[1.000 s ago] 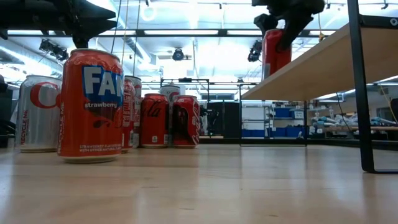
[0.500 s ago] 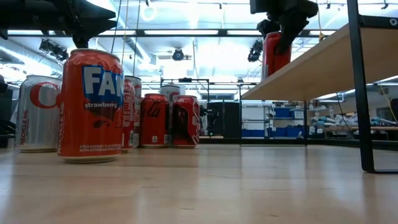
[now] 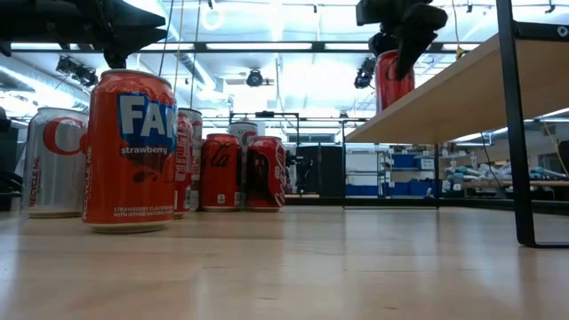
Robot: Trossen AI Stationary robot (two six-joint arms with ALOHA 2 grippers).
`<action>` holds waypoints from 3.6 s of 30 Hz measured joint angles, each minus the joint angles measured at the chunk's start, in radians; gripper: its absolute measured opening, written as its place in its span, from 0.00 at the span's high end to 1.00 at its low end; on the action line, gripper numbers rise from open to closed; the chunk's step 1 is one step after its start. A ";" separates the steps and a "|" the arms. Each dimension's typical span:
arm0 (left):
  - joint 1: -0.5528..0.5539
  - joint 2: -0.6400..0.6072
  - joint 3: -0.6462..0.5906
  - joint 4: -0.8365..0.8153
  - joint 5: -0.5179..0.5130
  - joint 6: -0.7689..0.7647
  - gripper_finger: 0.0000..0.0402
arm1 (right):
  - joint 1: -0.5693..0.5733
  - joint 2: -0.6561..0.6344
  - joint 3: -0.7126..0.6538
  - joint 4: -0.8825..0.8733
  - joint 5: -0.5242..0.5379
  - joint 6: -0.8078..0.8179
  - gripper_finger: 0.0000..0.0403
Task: Place canned beverage on shelf
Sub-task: Put the right red black soda can on the shelf
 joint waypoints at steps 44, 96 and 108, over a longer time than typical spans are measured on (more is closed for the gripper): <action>0.000 0.000 0.000 0.001 0.037 -0.027 0.61 | 0.006 0.001 0.008 -0.018 -0.028 0.880 0.18; 0.000 0.000 0.000 0.000 0.037 -0.027 0.61 | -0.043 0.002 0.048 -0.056 -0.028 0.280 0.11; 0.000 0.000 0.000 0.000 0.037 -0.032 0.61 | -0.072 0.002 0.049 -0.053 -0.036 0.245 0.21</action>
